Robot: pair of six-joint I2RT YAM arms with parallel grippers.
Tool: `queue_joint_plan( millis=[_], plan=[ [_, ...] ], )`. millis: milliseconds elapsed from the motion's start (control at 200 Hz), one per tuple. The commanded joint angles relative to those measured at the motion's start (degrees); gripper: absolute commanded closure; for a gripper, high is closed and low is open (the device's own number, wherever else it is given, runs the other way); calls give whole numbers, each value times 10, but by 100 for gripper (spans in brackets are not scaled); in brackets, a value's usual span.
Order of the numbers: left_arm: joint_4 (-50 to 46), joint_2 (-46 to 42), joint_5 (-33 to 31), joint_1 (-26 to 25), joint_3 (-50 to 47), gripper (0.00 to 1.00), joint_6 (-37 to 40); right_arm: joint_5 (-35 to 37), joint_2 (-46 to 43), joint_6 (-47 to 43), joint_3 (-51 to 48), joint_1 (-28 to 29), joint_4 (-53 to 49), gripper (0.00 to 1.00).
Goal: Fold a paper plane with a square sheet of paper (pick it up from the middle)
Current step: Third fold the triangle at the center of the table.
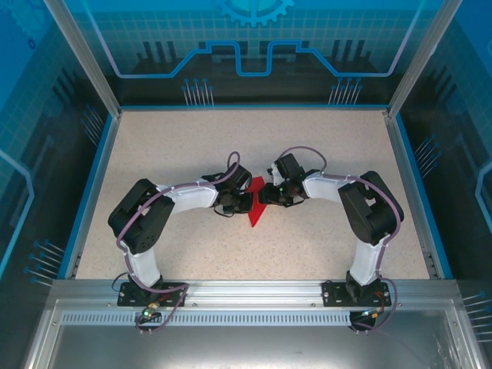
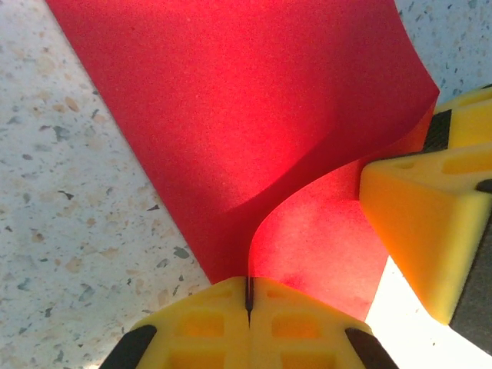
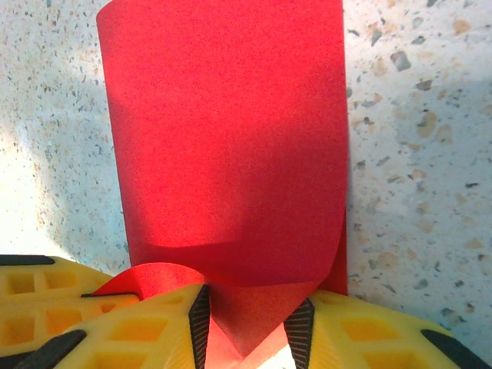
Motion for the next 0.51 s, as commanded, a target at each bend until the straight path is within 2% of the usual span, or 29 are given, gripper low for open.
queue_joint_plan(
  millis=[0,500],
  plan=[
    [-1,9,11,0,15,100,11,40,23,-6,-26,-2,-48,63],
    [-5,27,11,0,20,100,12,23,9,-1,-34,-8,-35,63]
  ],
)
